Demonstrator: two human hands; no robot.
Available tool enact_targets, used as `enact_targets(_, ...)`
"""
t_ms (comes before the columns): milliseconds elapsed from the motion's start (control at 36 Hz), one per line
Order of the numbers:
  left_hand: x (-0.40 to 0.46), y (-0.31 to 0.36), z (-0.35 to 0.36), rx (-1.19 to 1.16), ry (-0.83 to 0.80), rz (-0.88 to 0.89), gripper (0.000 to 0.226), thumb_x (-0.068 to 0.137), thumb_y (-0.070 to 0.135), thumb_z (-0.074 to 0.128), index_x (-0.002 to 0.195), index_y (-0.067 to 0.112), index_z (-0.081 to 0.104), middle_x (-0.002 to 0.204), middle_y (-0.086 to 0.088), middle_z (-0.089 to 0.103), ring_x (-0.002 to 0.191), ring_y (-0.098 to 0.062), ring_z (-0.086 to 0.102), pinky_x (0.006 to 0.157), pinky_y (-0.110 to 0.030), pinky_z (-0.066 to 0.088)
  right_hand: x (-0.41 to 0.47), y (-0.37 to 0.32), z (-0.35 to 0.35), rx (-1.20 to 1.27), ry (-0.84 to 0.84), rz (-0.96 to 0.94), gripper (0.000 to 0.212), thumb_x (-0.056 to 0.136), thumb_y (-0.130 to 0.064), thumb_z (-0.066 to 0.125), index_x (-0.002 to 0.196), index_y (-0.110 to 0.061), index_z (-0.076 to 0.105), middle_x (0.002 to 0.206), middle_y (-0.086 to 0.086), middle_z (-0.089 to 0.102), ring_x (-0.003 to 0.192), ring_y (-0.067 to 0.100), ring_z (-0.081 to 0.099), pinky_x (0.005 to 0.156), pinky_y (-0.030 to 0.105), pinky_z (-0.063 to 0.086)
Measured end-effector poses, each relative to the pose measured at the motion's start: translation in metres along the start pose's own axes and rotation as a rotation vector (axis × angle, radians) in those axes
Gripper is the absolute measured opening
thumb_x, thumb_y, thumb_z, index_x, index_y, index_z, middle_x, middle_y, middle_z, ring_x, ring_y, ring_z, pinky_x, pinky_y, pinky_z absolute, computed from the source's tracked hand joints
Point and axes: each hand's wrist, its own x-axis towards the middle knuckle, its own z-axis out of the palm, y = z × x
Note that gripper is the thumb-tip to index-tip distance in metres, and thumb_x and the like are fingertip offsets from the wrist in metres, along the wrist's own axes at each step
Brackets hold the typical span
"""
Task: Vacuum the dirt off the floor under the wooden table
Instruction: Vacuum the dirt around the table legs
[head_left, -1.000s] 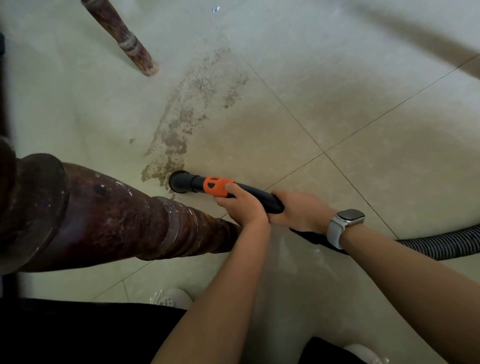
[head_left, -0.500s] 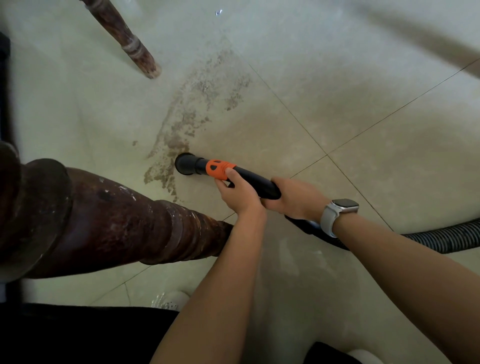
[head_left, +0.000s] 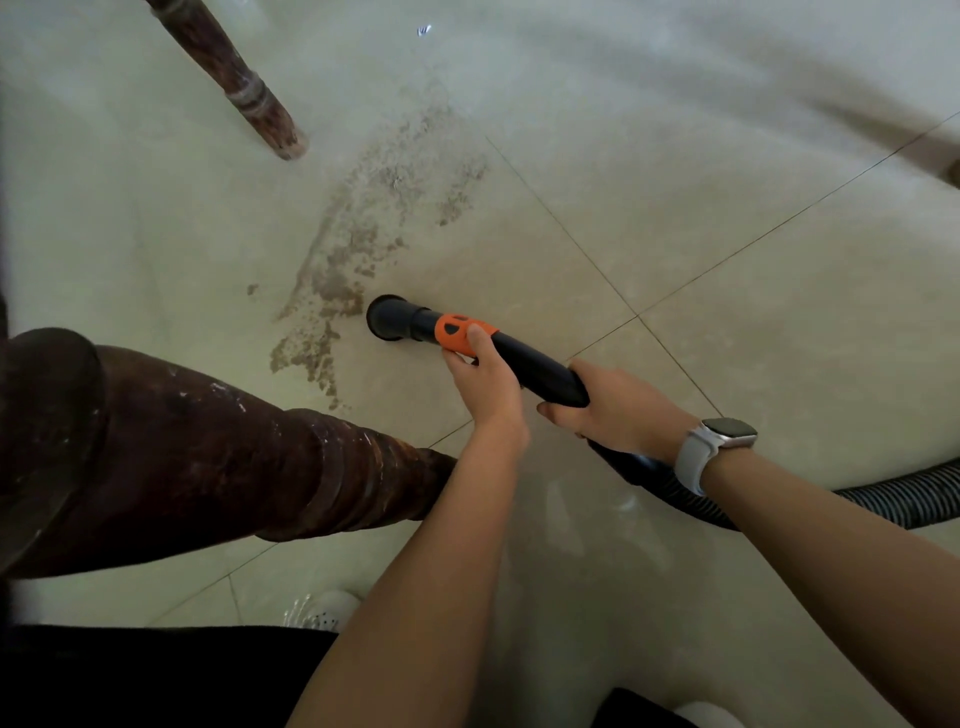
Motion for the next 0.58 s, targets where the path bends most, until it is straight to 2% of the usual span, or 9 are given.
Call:
enact_targets(139,-0.001,-0.004,0.007,0.029,-0.034,-0.004,0.048,0.099,0.037,0.04,0.144,0.024,0.03,0.131,-0.003,0.051,0.118,-0.025,0.052,0.104,-0.047,0.043,-0.019,0.017,0.003,0.077,0.028,-0.009,0.03,0.086,-0.045,0.062,0.098,-0.023,0.047,0.084,0.0,0.061,0.075,0.018,0.06,0.068,0.031,0.047)
enact_targets(222,0.0,-0.005,0.01,0.037,-0.028,0.0,0.049,0.099,0.038,0.039,0.145,0.025,0.027,0.134,-0.003,0.048,0.12,-0.027,0.051,0.104,-0.048,0.043,-0.035,0.034,0.009,0.188,0.046,0.013,0.04,0.083,-0.044,0.067,0.112,-0.028,0.043,0.086,-0.003,0.062,0.07,0.016,0.063,0.071,0.035,0.053)
enact_targets(278,0.001,-0.004,0.012,0.045,-0.023,-0.003,0.05,0.1,0.037,0.038,0.146,0.024,0.024,0.138,-0.006,0.046,0.123,-0.028,0.049,0.104,-0.048,0.043,-0.044,0.045,0.012,0.285,0.051,0.006,0.051,0.082,-0.042,0.07,0.121,-0.029,0.041,0.093,-0.005,0.062,0.069,0.014,0.064,0.07,0.033,0.054)
enact_targets(361,0.0,0.0,0.016,0.056,-0.011,0.005,0.048,0.101,0.035,0.035,0.146,0.02,0.025,0.139,-0.007,0.045,0.124,-0.03,0.047,0.105,-0.049,0.042,-0.054,0.055,0.018,0.279,0.082,-0.001,0.06,0.079,-0.041,0.072,0.126,-0.031,0.037,0.107,-0.007,0.056,0.087,0.013,0.059,0.076,0.025,0.048)
enact_targets(444,0.002,0.002,0.017,0.071,-0.006,0.01,0.048,0.101,0.036,0.035,0.146,0.02,0.026,0.139,-0.007,0.045,0.124,-0.03,0.047,0.105,-0.049,0.041,-0.055,0.054,0.02,0.266,0.135,0.01,0.055,0.079,-0.039,0.074,0.12,-0.031,0.038,0.102,-0.008,0.054,0.087,0.012,0.056,0.072,0.02,0.045)
enact_targets(583,0.011,0.011,0.018,0.035,0.047,-0.007,0.047,0.102,0.038,0.034,0.144,0.019,0.029,0.134,-0.005,0.048,0.121,-0.029,0.05,0.103,-0.047,0.043,-0.042,0.042,0.023,0.178,0.225,-0.02,0.053,0.079,-0.04,0.071,0.12,-0.022,0.044,0.091,-0.005,0.058,0.076,0.016,0.058,0.068,0.033,0.051)
